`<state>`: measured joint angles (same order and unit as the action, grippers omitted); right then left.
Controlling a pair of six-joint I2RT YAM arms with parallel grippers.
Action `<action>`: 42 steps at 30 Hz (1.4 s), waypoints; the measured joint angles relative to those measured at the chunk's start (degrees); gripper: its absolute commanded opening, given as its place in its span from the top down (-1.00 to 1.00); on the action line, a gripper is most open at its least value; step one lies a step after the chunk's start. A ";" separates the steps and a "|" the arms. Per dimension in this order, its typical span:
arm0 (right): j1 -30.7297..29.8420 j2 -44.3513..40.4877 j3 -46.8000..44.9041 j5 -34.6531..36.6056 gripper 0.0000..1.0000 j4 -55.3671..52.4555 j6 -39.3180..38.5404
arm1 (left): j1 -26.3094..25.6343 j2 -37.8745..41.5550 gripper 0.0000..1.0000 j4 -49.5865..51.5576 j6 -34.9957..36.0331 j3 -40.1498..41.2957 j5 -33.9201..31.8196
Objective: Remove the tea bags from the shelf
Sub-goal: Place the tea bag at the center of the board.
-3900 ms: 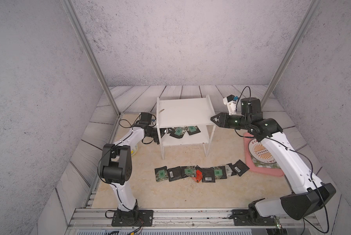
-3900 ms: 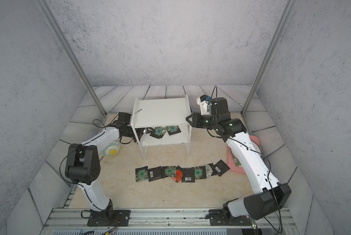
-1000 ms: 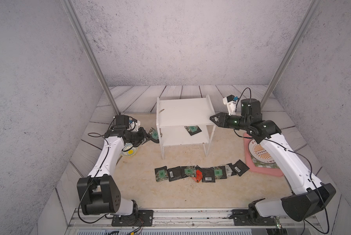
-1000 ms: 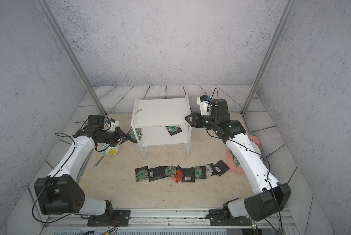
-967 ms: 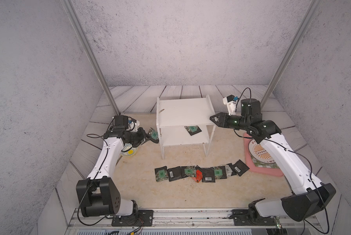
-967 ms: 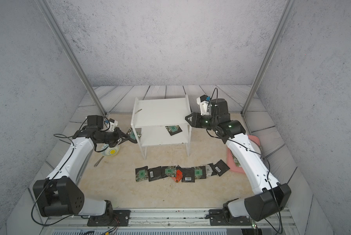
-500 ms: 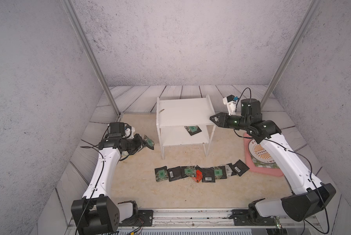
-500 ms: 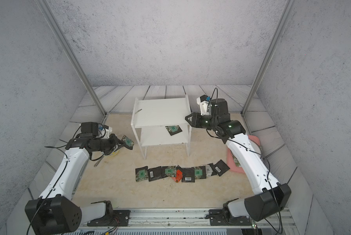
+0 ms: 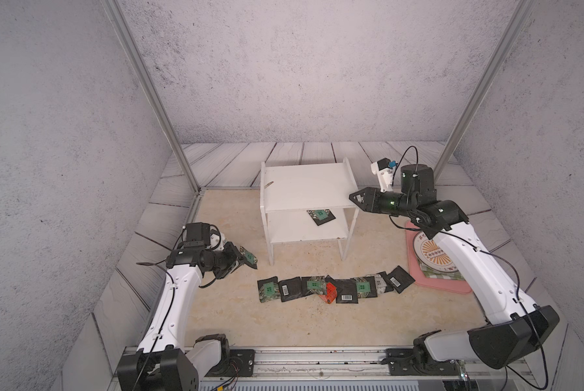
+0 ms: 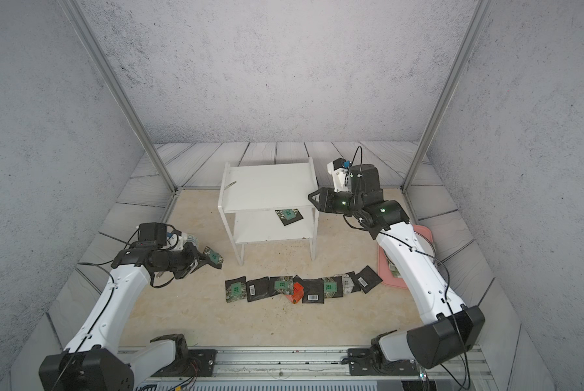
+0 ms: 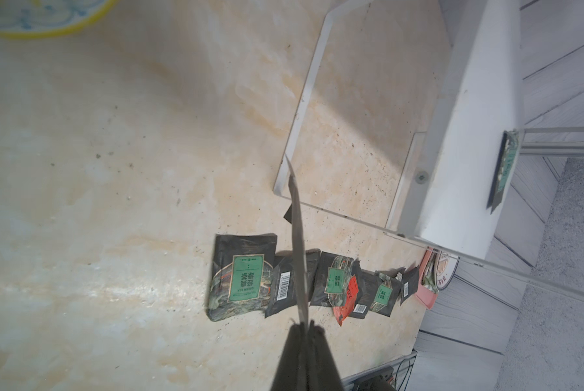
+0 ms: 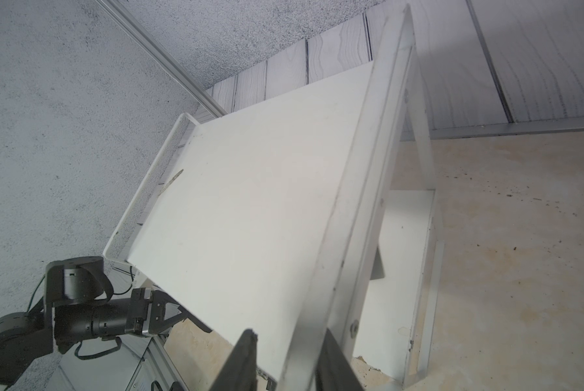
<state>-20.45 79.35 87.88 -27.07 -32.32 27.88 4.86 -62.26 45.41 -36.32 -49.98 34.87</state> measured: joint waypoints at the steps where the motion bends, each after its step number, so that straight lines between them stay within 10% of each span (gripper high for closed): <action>1: 0.00 0.00 0.00 0.00 0.33 0.00 0.00 | 0.00 0.70 1.00 -0.39 -0.85 1.84 0.00; 25: 0.00 -0.07 -0.02 -0.02 0.33 -0.04 0.00 | 0.00 1.99 0.88 -6.38 -7.61 16.50 -8.22; 32: 0.00 -0.11 -0.09 -0.02 0.33 0.02 0.00 | 0.00 3.21 0.32 -4.90 -7.85 16.48 -10.75; 42: 0.00 -0.11 -0.11 -0.02 0.33 0.02 0.00 | 0.00 8.13 0.22 0.20 -7.72 14.43 -12.83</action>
<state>-20.45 79.24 87.77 -27.09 -32.29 27.88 4.86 -54.13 45.60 -44.03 -35.55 22.04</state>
